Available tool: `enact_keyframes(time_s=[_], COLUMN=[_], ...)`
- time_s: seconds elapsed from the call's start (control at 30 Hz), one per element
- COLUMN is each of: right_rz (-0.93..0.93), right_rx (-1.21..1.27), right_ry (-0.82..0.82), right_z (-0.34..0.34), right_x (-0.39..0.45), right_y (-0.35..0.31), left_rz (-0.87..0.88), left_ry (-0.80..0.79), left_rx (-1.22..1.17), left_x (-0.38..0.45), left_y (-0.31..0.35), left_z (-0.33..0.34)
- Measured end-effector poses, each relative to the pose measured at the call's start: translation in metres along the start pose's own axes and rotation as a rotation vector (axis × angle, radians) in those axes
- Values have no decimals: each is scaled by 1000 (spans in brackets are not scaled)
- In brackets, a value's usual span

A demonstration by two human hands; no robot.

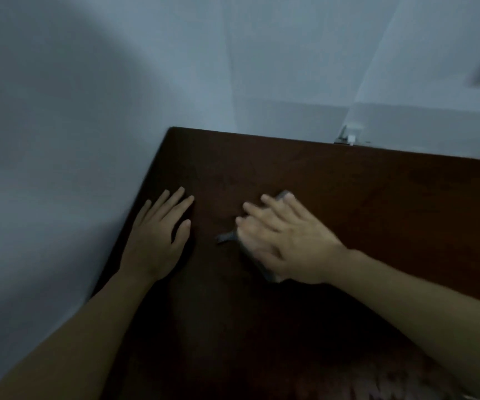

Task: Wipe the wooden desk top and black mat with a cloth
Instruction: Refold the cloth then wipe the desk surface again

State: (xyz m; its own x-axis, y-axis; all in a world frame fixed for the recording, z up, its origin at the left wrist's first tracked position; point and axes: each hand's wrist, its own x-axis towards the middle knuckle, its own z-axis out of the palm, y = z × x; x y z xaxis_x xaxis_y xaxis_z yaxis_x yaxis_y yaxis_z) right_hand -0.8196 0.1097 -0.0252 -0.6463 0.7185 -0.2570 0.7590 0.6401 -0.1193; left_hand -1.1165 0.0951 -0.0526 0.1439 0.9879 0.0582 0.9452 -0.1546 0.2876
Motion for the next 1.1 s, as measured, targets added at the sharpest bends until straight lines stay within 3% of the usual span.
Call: enact_keyframes(time_s=[0.17,0.3,0.37,0.5,0.6,0.77,0.87,0.97,1.1], right_rz=[384,502,468,195,73,398,526,465,234], right_rx=[-3,57,68,18,25,14,63,59,12], right_ry=[98,128,109,72,6,97,119,112,80], right_z=[-14,-22,-21,-14,-13,-19,-24,-26,-19], right_x=[59,104,109,73,49,84,117,133,113], right_y=[75,65,35,-30,-17,58,56,17,-38], left_rz=[-2,-4,-1,-11,-19,-11,-10,-7,-8], left_ry=[-9,-8,-8,-6,-10,5,16,29,32], left_rx=[-9,-19,-18,-2,-8,-33,-48,-58,-66], left_x=[2,1,1,1,1,1,0,0,-1], left_y=[1,1,2,1,1,2,1,1,0], left_z=[0,0,-1,-2,-2,-2,-1,-1,1])
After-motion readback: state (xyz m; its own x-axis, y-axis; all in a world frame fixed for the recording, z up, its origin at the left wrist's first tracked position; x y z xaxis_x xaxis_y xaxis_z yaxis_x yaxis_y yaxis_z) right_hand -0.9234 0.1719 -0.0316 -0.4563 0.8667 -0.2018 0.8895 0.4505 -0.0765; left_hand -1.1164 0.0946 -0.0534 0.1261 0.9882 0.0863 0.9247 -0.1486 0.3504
